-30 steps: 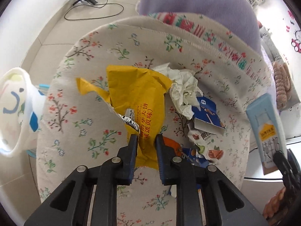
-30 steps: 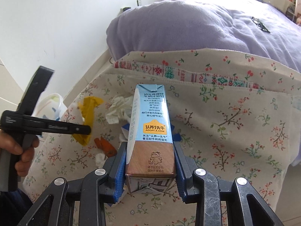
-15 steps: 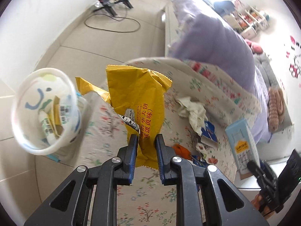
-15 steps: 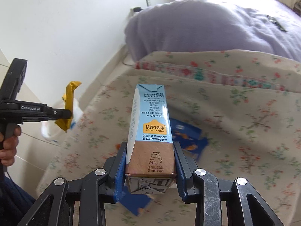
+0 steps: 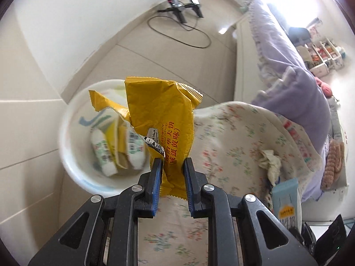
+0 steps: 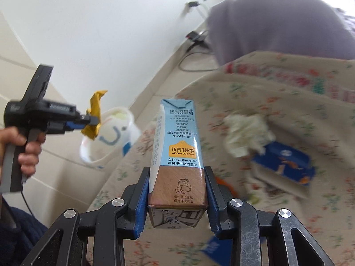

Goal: Collect trash
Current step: 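Carry the snack bag and carton to the bucket and release both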

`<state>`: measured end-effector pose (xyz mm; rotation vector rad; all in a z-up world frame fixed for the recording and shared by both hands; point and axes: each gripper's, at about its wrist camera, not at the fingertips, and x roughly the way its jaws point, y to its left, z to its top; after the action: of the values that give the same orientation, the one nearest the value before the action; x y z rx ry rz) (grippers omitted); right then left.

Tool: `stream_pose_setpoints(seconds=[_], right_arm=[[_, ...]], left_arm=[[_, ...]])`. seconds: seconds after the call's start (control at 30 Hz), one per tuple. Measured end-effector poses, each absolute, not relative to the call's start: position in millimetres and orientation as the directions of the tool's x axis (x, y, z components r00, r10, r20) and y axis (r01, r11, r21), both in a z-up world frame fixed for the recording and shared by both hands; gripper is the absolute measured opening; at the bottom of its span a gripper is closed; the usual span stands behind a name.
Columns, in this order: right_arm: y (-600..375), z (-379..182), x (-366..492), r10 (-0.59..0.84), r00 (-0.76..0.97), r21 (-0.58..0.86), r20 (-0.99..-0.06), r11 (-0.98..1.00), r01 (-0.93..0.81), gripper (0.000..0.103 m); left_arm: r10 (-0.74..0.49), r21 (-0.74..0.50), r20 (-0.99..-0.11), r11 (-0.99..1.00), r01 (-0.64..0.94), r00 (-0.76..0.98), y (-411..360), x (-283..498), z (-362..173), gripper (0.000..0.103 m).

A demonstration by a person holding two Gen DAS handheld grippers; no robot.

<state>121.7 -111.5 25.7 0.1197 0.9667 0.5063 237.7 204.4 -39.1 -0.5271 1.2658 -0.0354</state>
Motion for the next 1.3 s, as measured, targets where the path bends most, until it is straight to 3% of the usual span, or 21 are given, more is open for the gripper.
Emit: stream_pose_setpoints(seconds=[0.23, 0.3, 0.37, 0.67, 1.0, 1.07, 1.13, 1.3], right_arm=[[-55.2, 10.9, 136.7, 0.502, 0.417, 0.344, -0.757, 0.850, -0.399, 0.039], [-37.5, 9.6, 141.8, 0.525, 0.409, 0.365, -0.746, 0.837, -0.408, 0.039], [-21.8, 7.2, 146.9, 0.542, 0.404, 0.383, -0.737, 0.827, -0.412, 0.039], [43.5, -23.3, 180.9, 0.647, 0.345, 0.544, -0.679, 0.760, -0.354, 0.040], [121.6, -56.4, 221.7, 0.619, 0.323, 0.538, -0.716, 0.784, -0.310, 0.042], [136.1, -68.8, 226.1, 0.579, 0.315, 0.504, -0.752, 0.813, -0.291, 0.069], [142.9, -77.2, 226.2, 0.536, 0.302, 0.462, -0.789, 0.840, -0.284, 0.070], [126.8, -73.5, 211.4, 0.549, 0.316, 0.465, -0.774, 0.831, -0.304, 0.070]], left_arm=[[-0.268, -0.362, -0.919, 0.866, -0.345, 0.291, 247.3, 241.7, -63.9, 0.027], [-0.286, -0.379, -0.917, 0.843, -0.382, 0.278, 257.0, 243.7, -71.6, 0.051], [-0.290, -0.387, -0.915, 0.827, -0.409, 0.281, 265.4, 243.2, -73.1, 0.061], [-0.278, -0.435, -0.885, 0.778, -0.453, 0.373, 289.4, 228.2, -44.7, 0.062], [-0.262, -0.454, -0.864, 0.776, -0.438, 0.431, 298.2, 219.4, -21.3, 0.062], [-0.279, -0.472, -0.856, 0.766, -0.436, 0.436, 298.8, 218.8, -21.8, 0.062], [-0.283, -0.475, -0.855, 0.766, -0.434, 0.435, 298.2, 218.6, -21.8, 0.062], [-0.281, -0.470, -0.855, 0.774, -0.423, 0.436, 294.2, 217.7, -20.8, 0.062]])
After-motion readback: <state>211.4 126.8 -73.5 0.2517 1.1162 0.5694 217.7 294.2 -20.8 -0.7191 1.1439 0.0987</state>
